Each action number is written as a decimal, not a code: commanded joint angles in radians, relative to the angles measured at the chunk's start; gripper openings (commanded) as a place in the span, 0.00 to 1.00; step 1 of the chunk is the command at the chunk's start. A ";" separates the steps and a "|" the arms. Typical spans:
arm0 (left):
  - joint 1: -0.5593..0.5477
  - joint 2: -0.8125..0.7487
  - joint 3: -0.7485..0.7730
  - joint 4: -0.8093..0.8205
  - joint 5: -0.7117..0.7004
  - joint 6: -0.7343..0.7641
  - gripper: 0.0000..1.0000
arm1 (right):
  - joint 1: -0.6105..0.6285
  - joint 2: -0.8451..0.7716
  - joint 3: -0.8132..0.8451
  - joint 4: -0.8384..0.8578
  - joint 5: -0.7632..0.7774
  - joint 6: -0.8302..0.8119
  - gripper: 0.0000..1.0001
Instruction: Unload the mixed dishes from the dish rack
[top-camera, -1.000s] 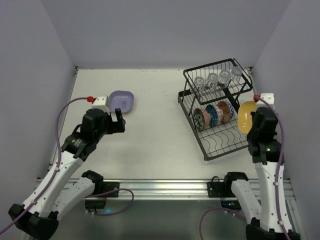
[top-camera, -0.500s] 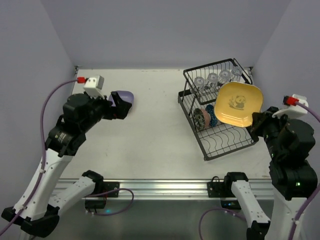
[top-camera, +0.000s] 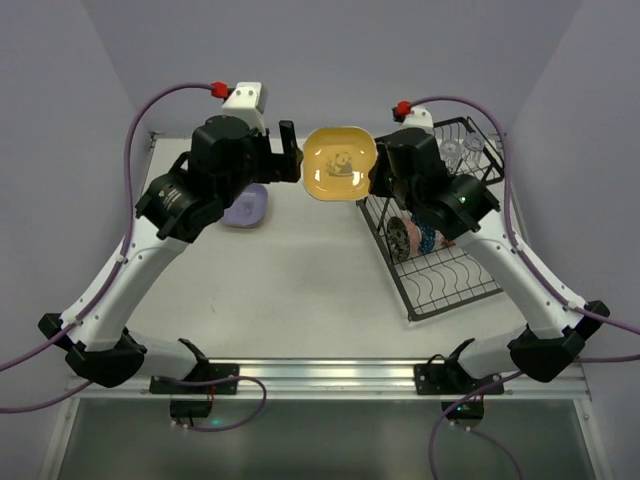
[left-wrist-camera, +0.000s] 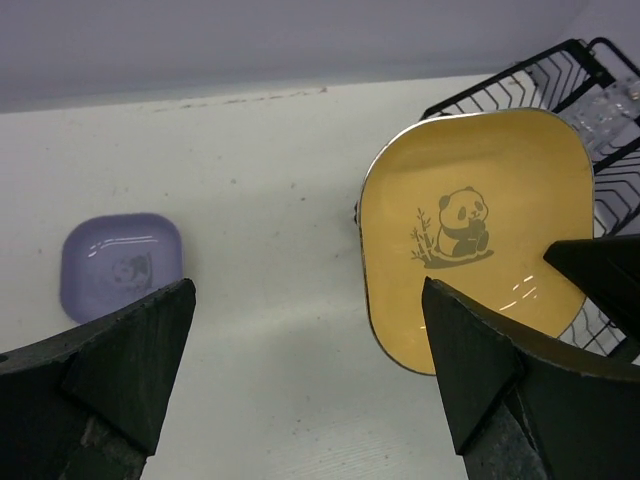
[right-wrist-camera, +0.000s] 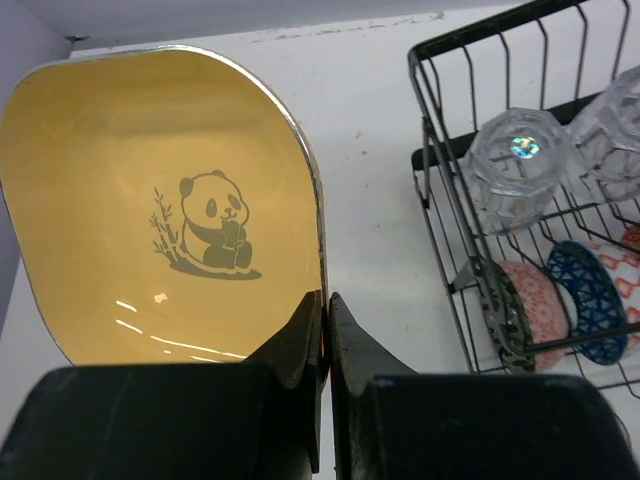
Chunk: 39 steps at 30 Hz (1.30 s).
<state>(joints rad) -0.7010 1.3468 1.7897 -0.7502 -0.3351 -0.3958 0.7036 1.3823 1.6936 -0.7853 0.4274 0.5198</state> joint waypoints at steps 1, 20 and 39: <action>-0.003 -0.006 0.021 -0.055 -0.116 0.035 0.98 | 0.033 0.007 0.051 0.144 0.044 0.074 0.00; 0.003 0.100 -0.069 0.009 -0.188 0.097 0.40 | 0.050 -0.002 -0.107 0.290 -0.079 0.089 0.00; 0.173 0.057 -0.220 0.164 -0.001 0.074 0.00 | 0.010 -0.032 -0.160 0.291 -0.127 0.051 0.74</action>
<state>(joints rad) -0.6022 1.4448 1.6199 -0.6174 -0.3122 -0.3290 0.7269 1.4120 1.5311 -0.5316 0.3107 0.5915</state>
